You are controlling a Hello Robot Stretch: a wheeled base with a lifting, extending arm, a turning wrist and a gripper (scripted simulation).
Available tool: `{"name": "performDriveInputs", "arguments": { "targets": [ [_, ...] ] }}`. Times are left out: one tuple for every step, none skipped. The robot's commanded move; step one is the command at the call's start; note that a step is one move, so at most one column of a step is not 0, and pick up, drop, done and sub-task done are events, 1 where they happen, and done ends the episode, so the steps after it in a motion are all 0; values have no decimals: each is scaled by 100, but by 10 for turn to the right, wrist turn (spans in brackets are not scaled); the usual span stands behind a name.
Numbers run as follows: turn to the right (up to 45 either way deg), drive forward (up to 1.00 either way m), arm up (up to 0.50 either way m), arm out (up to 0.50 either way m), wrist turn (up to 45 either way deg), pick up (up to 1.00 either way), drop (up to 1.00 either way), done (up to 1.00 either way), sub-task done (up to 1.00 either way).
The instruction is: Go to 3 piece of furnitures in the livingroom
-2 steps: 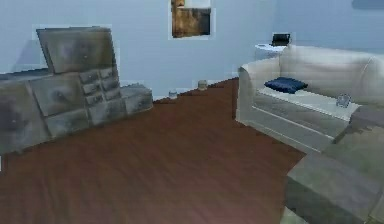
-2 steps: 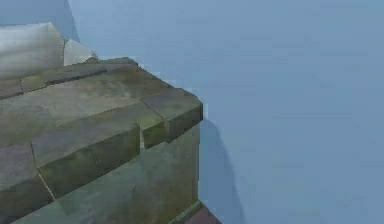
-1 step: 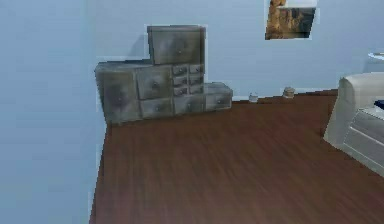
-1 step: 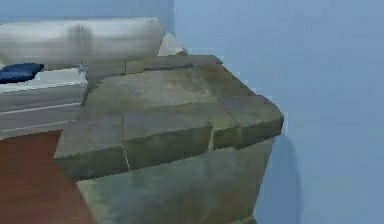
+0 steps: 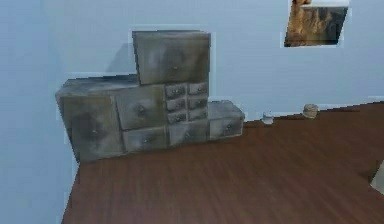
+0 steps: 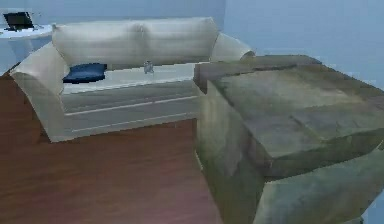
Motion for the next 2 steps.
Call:
{"name": "performDriveInputs", "arguments": {
  "targets": [
    [-240,0,0,0,0,0,0,0,0],
    [0,45,0,0,0,0,0,0,0]
  ]
}}
